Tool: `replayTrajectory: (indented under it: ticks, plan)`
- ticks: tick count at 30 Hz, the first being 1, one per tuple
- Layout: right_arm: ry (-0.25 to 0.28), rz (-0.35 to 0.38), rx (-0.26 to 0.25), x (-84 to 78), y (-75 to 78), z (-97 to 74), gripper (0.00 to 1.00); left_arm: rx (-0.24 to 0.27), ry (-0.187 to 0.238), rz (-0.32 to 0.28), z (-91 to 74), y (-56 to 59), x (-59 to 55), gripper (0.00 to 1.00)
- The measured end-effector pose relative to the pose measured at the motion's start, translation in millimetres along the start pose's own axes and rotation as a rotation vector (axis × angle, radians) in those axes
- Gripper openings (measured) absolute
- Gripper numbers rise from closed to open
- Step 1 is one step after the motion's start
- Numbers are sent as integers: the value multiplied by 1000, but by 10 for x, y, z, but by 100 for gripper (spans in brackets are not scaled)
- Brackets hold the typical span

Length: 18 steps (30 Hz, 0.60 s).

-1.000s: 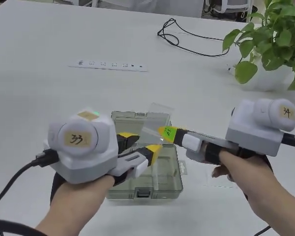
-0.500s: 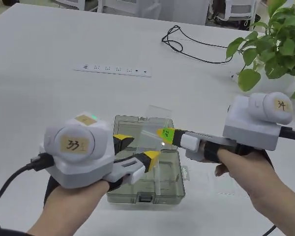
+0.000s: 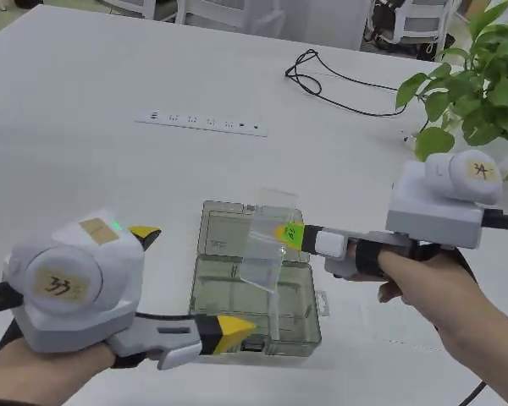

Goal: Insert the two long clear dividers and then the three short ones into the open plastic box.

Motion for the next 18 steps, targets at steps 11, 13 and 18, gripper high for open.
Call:
replayTrajectory:
  ticks: [11,13,18]
  plan:
    - [-65,56,-25,38,4,59,2,88,-28,45,-184,7,-156,100]
    - [-98,81,-38,35,-12,57,2,109,-15,52,-198,8,-176,100]
    - [-169,95,-83,53,29,50,2,114,-4,59,-193,14,-204,99]
Point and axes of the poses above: the centre of the closed fingertips' face, and the gripper's own axes: z roughly forward along the fingers, y roughly to its right, x roughly out of its top, the point moved 10 cm from there along -z, roughly backward along the fingers, and after that the axes turned 11 degrees about z, right-handed, at the moved point
